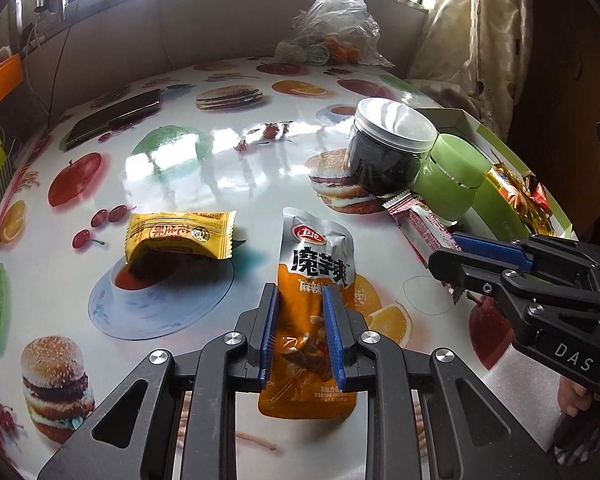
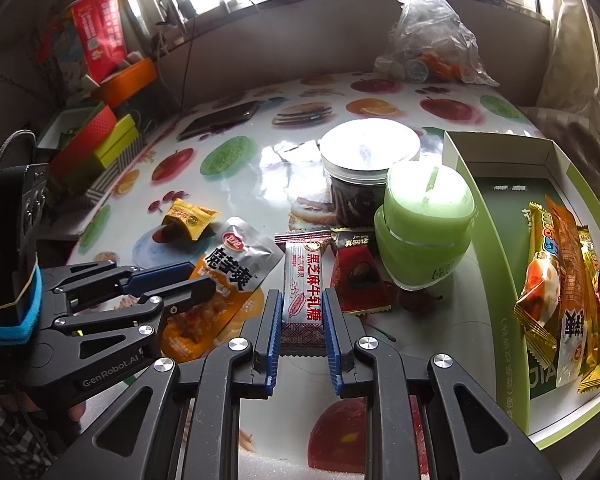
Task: Organize snacks
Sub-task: 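Grasp the orange pouch with the left tool while the right tool grasps the white-red candy, then lift and carry both held snacks over the green gift box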
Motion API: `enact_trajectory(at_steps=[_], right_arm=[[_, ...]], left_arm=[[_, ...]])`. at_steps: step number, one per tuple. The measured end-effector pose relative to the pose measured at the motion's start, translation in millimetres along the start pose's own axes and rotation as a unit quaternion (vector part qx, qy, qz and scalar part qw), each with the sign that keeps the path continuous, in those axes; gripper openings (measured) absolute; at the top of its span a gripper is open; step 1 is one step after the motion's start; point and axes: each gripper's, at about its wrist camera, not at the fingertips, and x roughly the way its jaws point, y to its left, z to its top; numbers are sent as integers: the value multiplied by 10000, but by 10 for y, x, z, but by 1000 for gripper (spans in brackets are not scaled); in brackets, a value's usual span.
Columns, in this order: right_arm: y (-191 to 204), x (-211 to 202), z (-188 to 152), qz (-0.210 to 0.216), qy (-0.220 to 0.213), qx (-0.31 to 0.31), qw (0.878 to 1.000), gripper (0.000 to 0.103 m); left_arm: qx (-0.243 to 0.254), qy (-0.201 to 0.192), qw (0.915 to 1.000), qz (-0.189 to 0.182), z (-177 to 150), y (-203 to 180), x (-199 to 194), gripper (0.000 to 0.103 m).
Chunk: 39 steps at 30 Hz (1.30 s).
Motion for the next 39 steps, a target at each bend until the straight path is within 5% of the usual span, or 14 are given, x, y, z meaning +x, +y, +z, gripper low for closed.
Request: enact_trajectory(at_steps=[39], right_arm=[[-17, -665, 34, -198, -656, 54, 9976, 19]], left_arm=[[-23, -589, 9981, -180, 152, -325, -588, 22]])
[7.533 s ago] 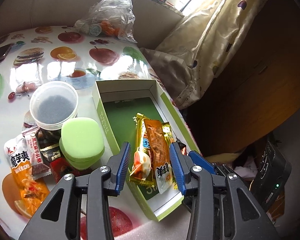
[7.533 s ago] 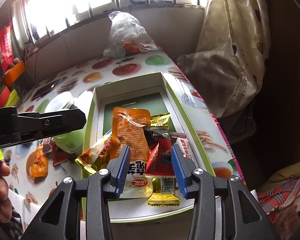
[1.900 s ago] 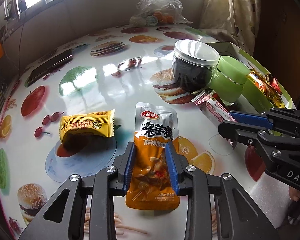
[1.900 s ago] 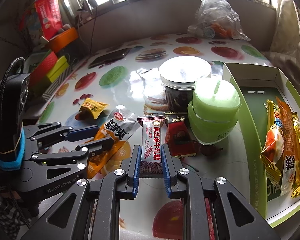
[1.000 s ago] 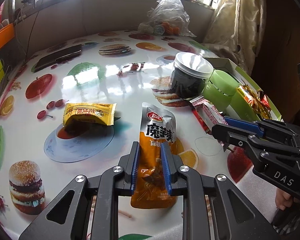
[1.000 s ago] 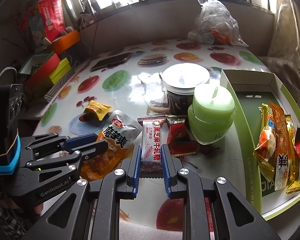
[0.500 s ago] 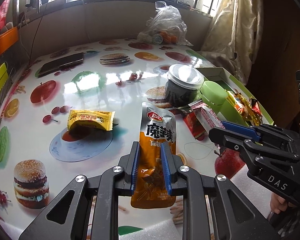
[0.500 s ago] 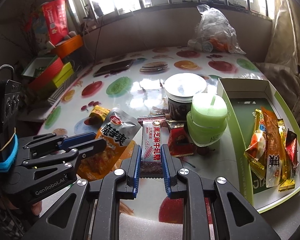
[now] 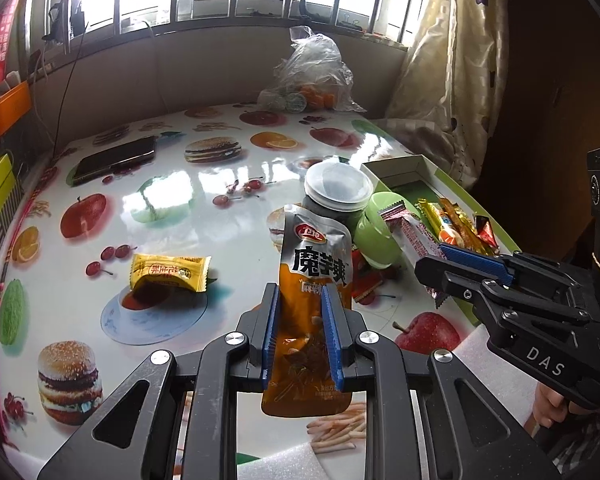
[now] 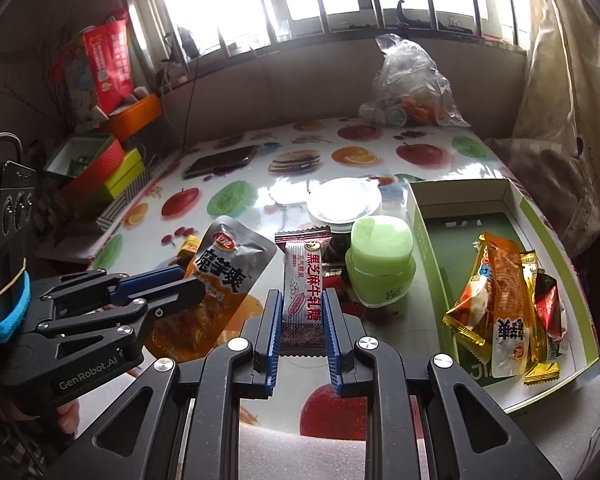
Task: Organize snacks
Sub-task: 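Lift and carry both held snacks over the green gift box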
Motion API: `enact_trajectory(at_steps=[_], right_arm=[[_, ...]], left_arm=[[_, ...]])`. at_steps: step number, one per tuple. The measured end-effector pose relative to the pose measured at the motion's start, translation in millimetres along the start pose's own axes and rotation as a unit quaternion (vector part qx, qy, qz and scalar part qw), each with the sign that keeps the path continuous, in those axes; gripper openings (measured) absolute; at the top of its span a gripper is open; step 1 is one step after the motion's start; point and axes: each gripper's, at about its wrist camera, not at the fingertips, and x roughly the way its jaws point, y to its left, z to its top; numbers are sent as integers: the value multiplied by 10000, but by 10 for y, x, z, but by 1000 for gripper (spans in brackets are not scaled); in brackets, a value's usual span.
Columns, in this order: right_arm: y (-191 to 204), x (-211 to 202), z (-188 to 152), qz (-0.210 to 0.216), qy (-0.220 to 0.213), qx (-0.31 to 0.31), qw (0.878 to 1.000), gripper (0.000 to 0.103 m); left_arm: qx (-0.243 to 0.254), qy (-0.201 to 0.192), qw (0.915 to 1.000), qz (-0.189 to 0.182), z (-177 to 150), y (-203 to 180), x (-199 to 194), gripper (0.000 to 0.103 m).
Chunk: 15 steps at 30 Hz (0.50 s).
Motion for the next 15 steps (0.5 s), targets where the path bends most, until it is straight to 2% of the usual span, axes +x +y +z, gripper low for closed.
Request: enact_trajectory(at_steps=[15], right_arm=[[-339, -250, 34, -282, -235, 256, 9990, 19]], left_arm=[[182, -137, 9993, -296, 235, -334, -19, 22]])
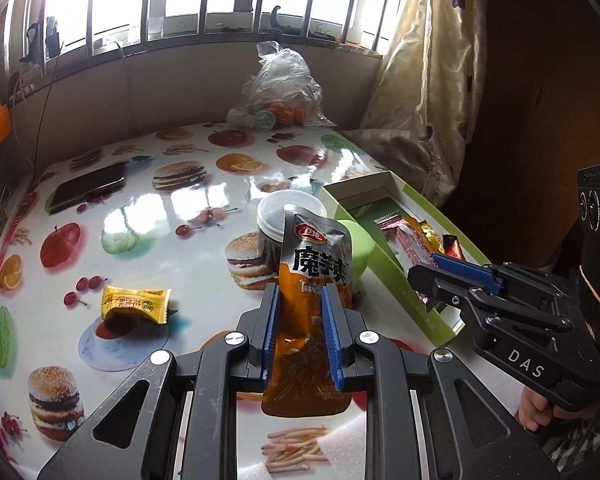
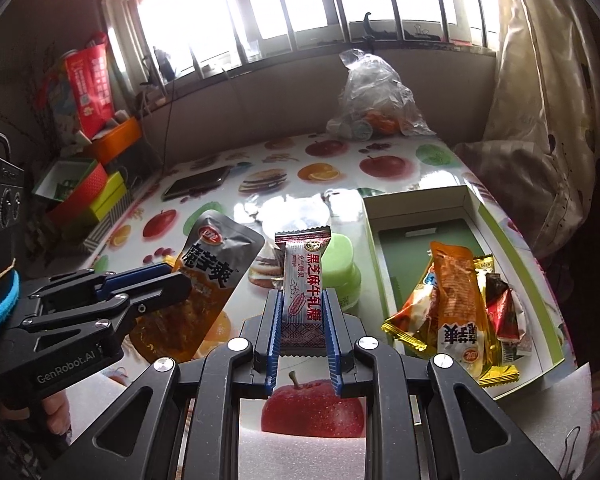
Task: Organize snacks
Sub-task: 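Lift and carry both held snacks over the green gift box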
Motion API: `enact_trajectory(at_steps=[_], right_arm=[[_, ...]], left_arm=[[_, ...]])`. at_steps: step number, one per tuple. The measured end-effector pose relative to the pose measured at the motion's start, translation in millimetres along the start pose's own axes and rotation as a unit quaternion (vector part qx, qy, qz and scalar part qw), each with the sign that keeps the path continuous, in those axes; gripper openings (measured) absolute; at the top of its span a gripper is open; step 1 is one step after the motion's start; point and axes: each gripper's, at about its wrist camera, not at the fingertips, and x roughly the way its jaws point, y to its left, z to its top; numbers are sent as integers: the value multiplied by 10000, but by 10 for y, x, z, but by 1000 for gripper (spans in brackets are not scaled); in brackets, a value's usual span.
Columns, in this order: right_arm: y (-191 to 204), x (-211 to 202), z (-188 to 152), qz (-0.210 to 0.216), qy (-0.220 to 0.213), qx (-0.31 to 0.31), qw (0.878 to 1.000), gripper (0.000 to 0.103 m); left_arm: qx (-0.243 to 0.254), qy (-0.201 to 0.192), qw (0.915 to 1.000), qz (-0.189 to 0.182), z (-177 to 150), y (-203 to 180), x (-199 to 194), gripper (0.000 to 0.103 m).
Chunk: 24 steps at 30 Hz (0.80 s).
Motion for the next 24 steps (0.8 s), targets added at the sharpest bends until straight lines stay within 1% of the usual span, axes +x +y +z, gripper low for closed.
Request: enact_trajectory(at_steps=[9, 13, 20, 24], right_arm=[[-299, -92, 17, -192, -84, 198, 9996, 19], [-451, -129, 36, -303, -118, 274, 9991, 19], [-786, -146, 38, -553, -96, 468, 9973, 19], [-933, -115, 27, -659, -60, 565, 9962, 19]], left_arm=[[109, 16, 9997, -198, 164, -245, 118, 22], [146, -13, 9993, -343, 264, -381, 197, 22], [180, 72, 9981, -592, 428, -616, 428, 22], [110, 188, 9972, -715, 507, -706, 594, 22]])
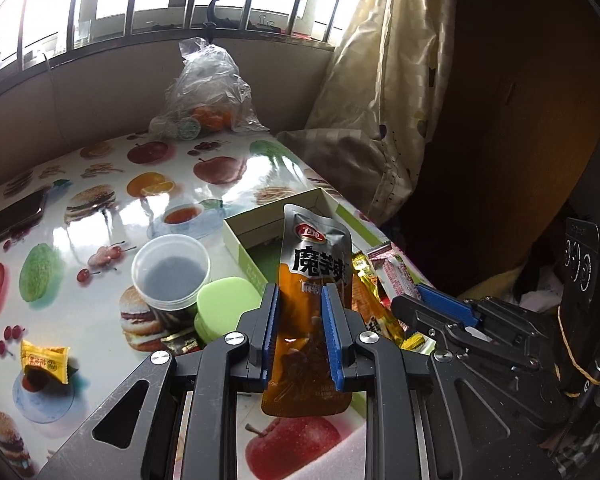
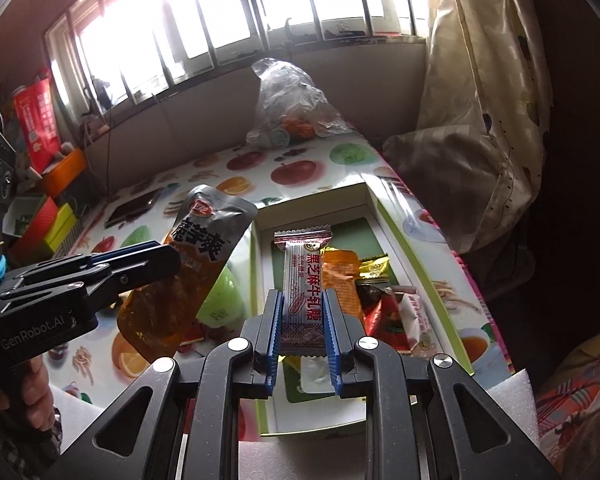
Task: Organize snacks
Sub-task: 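Lift and carry both held snacks over the green gift box, then lower the orange pouch into the box and open the left tool while the right tool releases the white-red candy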
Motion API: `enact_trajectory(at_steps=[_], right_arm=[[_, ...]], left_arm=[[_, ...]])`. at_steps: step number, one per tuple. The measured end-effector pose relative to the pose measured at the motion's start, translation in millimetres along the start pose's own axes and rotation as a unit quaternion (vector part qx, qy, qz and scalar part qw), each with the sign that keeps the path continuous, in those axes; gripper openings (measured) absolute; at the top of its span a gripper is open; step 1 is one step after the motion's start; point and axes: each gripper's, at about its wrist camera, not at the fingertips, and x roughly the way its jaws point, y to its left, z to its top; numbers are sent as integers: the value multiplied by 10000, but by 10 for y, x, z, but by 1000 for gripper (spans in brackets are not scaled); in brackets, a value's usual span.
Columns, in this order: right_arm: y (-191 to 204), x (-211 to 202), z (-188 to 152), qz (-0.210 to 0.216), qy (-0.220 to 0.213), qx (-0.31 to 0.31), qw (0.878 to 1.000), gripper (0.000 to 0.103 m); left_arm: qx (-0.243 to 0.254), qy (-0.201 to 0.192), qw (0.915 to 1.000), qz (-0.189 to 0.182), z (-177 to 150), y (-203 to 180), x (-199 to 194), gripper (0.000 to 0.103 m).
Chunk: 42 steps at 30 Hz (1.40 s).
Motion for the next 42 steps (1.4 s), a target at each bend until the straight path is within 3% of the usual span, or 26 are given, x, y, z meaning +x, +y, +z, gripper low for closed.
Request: enact_trajectory(at_steps=[11, 24, 42], right_arm=[[-244, 202, -66, -277, 240, 54, 9993, 19], [-294, 350, -121, -489, 358, -143, 9981, 19], [-320, 528, -112, -683, 334, -269, 9967, 19]], left_arm=[[-173, 335, 9993, -71, 66, -77, 416, 22], [-354, 643, 9973, 92, 44, -124, 791, 22], [-425, 750, 9963, 60, 125, -190, 1101, 23]])
